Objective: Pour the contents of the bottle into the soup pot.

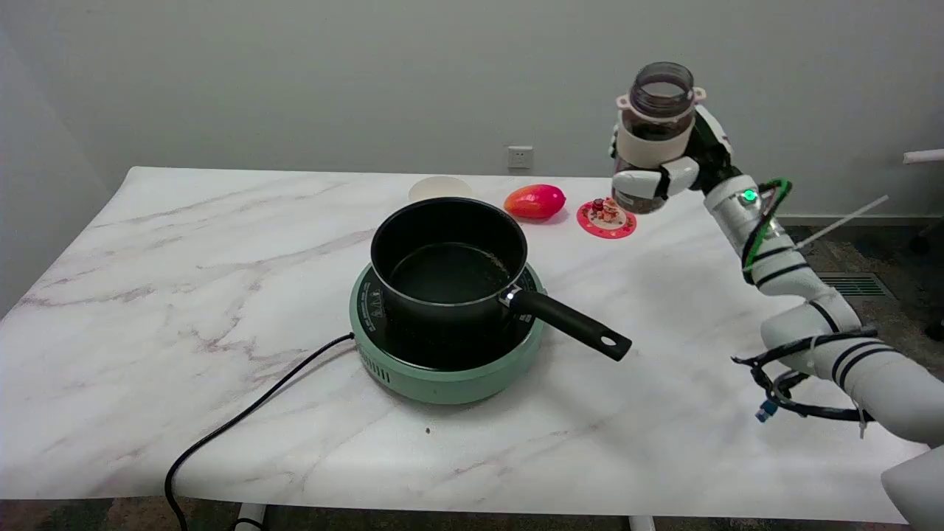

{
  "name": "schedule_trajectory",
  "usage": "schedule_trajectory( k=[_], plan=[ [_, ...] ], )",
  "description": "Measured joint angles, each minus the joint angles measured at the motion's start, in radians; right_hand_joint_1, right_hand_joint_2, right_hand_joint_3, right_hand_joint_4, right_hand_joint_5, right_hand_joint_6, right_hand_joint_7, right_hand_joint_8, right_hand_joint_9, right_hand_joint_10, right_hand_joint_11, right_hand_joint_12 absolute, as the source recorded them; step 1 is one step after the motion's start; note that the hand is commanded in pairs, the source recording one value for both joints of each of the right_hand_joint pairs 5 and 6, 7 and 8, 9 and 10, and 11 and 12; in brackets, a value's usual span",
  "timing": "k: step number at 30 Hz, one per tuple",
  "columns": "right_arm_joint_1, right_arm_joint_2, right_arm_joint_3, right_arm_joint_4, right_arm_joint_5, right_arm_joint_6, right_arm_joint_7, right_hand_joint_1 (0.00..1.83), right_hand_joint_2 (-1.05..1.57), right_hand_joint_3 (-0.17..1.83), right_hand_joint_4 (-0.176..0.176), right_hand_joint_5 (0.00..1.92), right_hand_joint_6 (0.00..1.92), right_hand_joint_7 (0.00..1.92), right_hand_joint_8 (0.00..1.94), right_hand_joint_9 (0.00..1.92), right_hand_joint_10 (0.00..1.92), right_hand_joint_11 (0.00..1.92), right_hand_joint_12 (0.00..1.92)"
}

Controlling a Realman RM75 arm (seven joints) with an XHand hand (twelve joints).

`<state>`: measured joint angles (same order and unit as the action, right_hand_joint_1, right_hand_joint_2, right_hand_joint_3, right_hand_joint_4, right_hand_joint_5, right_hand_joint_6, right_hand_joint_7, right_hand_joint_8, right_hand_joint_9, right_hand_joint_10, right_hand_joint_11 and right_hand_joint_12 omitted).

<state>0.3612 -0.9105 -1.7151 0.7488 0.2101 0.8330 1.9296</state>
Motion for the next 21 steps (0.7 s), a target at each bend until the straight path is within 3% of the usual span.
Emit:
schedule_trajectory(
  k=[21],
  plan=[
    [0.145, 0.057, -0.138, 0.404, -0.464, -0.385, -0.011, 1.57, 0.82, 0.78, 0.0, 1.92, 1.92, 1.92, 1.92, 1.29, 1.29, 1.09, 1.09]
  ],
)
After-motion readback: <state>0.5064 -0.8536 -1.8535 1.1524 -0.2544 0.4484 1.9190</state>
